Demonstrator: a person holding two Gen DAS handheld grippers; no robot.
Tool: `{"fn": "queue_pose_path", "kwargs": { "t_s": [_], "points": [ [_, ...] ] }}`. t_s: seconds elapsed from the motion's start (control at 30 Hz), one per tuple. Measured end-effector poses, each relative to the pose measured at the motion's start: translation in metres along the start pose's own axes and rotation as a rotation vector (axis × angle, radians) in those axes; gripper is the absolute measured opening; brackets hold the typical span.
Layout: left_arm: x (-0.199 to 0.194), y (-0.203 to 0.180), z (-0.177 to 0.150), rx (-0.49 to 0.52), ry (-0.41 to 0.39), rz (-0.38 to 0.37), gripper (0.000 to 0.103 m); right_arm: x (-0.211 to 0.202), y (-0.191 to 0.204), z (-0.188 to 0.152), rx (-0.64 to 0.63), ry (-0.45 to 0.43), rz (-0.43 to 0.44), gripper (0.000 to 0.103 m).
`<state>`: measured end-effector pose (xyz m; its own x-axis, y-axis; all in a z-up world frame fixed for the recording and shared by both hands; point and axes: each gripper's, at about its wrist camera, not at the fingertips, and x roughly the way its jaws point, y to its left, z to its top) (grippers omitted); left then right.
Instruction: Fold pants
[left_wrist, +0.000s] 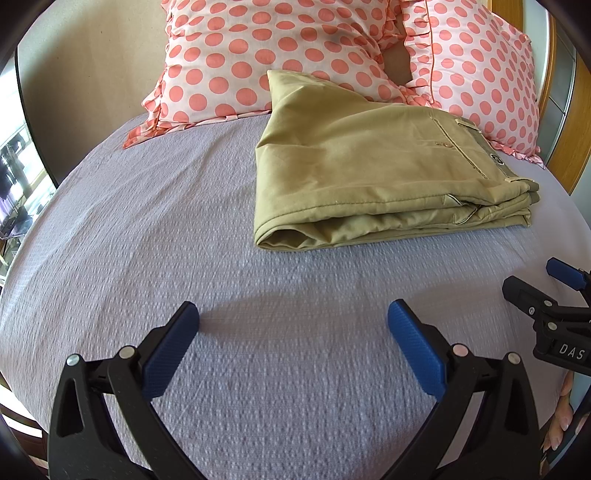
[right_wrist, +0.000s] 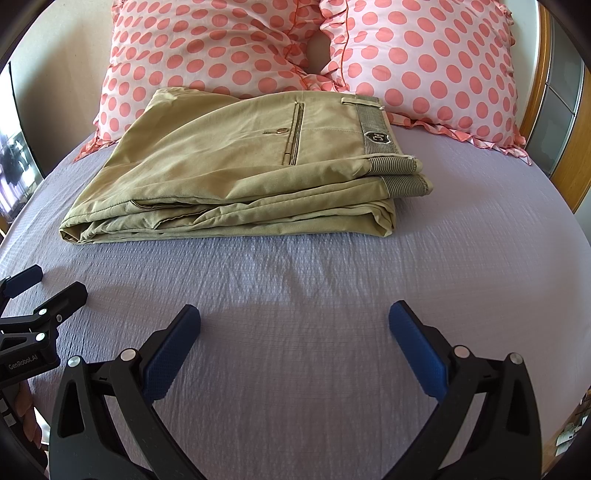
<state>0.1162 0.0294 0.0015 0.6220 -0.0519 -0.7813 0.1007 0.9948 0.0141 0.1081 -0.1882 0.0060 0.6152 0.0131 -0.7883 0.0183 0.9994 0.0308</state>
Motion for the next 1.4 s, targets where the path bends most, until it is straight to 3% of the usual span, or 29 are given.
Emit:
{"fn": "queue_pose_path", "kwargs": {
  "t_s": [1.4],
  "points": [
    [0.0013,0.0023,0.0024,-0.007,0.010,0.000,0.101,0.0000,0.0022,0.0006,0.000,0.000,0.000,0.102]
  ]
}}
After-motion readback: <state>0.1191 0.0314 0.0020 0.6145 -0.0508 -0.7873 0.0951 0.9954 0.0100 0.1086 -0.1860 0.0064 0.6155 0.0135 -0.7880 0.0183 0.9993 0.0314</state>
